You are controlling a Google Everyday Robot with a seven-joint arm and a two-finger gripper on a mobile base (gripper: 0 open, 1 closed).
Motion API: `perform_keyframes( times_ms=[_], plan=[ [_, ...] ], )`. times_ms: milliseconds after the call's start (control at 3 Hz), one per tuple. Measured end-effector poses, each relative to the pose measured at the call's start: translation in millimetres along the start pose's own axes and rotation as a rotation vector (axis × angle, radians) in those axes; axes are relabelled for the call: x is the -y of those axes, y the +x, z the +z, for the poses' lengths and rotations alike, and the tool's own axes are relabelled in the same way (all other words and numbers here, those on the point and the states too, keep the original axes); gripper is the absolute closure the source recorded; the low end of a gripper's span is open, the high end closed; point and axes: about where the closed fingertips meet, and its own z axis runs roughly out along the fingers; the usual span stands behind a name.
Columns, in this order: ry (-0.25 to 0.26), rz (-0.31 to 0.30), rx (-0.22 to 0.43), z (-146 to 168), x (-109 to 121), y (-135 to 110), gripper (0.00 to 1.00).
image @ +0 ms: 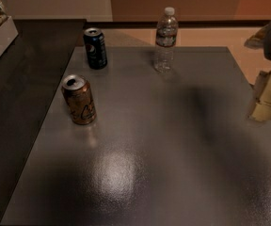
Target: Move orange can near pepsi can
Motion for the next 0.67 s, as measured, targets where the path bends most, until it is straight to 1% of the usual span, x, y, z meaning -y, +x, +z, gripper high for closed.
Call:
perform_keyframes(
  times_ms=[667],
  plan=[
    [0.002,-0.005,0.006,-1.0,0.1,-2.0,0.00]
  ],
)
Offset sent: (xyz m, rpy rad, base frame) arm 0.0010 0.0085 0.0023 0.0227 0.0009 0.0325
